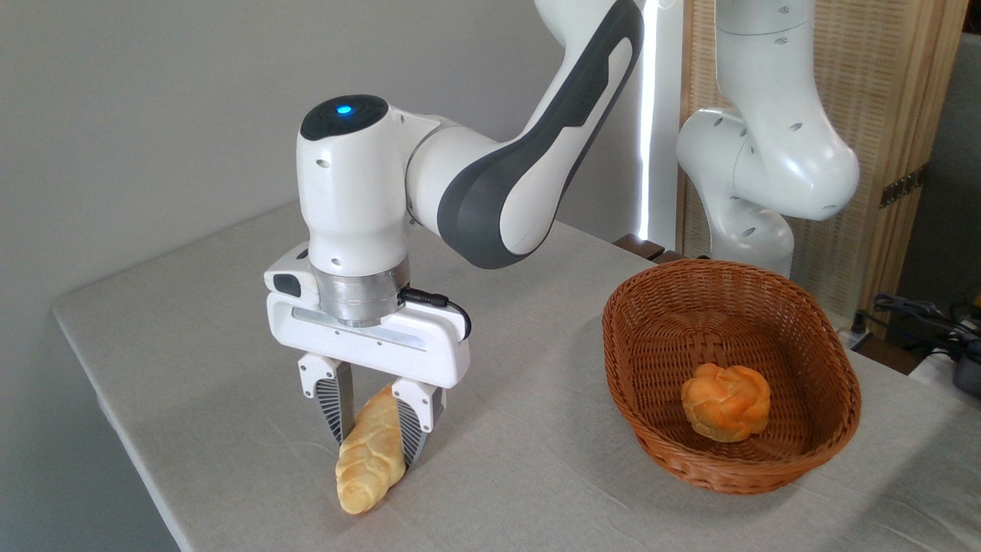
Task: Put bread into the basket
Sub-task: 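Close the gripper around the middle of the braided loaf, then lift the held loaf and carry it over the wicker basket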
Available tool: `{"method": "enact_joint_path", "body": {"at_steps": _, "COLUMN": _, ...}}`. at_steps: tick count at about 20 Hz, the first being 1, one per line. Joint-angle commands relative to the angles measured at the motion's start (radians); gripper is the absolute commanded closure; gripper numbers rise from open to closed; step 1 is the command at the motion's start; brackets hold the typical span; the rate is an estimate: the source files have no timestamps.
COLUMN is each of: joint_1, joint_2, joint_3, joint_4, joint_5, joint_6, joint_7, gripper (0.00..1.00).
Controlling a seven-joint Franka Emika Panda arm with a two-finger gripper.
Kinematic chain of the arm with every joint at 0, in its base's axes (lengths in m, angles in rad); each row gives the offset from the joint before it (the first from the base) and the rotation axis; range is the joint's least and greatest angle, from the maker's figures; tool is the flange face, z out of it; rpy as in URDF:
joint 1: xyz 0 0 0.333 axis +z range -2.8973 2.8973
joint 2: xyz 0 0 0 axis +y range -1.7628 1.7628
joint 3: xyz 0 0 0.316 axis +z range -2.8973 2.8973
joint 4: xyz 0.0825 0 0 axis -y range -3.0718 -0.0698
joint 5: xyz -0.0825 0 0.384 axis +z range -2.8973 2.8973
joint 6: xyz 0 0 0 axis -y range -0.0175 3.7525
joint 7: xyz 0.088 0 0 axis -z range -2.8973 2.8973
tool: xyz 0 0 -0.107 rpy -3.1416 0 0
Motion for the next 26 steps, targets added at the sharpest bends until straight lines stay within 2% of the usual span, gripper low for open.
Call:
{"method": "enact_joint_path", "body": {"at_steps": 1, "joint_1": -0.002, "joint_2": -0.003, "joint_3": 0.003, "joint_4": -0.010, "joint_5": -0.011, "joint_6": 0.008, "joint_7": 0.051, "gripper": 0.81}}
{"method": "enact_joint_path", "body": {"at_steps": 5, "joint_1": -0.002, "joint_2": -0.004, "joint_3": 0.003, "joint_4": -0.009, "joint_5": -0.011, "joint_6": 0.002, "joint_7": 0.054, "gripper": 0.83}}
{"method": "enact_joint_path", "body": {"at_steps": 16, "joint_1": 0.000, "joint_2": -0.043, "joint_3": 0.003, "joint_4": 0.017, "joint_5": -0.001, "joint_6": -0.103, "joint_7": 0.140, "gripper": 0.82}}
{"method": "enact_joint_path", "body": {"at_steps": 19, "joint_1": 0.001, "joint_2": -0.067, "joint_3": 0.003, "joint_4": 0.072, "joint_5": 0.001, "joint_6": -0.230, "joint_7": 0.181, "gripper": 0.81}}
{"method": "enact_joint_path", "body": {"at_steps": 22, "joint_1": 0.007, "joint_2": -0.118, "joint_3": 0.016, "joint_4": 0.196, "joint_5": 0.018, "joint_6": -0.445, "joint_7": 0.282, "gripper": 0.78}}
{"method": "enact_joint_path", "body": {"at_steps": 25, "joint_1": 0.008, "joint_2": -0.217, "joint_3": 0.025, "joint_4": 0.218, "joint_5": 0.019, "joint_6": -0.591, "joint_7": 0.438, "gripper": 0.76}}
{"method": "enact_joint_path", "body": {"at_steps": 26, "joint_1": 0.007, "joint_2": -0.246, "joint_3": 0.039, "joint_4": 0.212, "joint_5": 0.022, "joint_6": -0.672, "joint_7": 0.503, "gripper": 0.76}}
